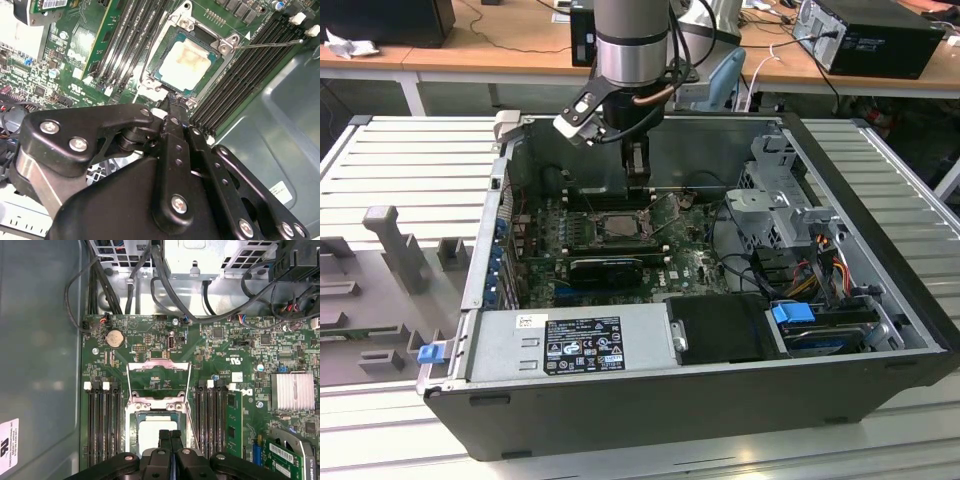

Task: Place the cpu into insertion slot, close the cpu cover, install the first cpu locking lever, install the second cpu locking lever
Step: 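Close the cpu cover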

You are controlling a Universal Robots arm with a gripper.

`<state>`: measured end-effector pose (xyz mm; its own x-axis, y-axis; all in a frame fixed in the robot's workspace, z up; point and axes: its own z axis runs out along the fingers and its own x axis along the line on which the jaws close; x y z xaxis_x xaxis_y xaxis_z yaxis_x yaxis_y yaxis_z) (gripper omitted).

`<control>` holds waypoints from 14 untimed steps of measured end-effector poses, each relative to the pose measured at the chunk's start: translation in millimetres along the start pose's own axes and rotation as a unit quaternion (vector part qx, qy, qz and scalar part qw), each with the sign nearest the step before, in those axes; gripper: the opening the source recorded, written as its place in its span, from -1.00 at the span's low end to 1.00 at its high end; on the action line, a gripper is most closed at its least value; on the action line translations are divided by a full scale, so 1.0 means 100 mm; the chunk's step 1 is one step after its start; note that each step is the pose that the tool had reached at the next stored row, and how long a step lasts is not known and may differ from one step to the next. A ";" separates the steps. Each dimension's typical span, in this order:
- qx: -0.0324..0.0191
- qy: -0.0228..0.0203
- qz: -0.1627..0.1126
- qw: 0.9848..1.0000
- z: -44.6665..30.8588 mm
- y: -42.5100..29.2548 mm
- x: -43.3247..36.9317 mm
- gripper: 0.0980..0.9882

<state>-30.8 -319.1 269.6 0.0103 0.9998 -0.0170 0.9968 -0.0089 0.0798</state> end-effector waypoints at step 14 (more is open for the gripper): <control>0.000 0.000 0.000 1.000 0.014 0.166 0.002 -0.98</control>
<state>-14.2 -319.1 269.6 0.0102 0.9998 -0.0169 0.9968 -0.0088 0.0799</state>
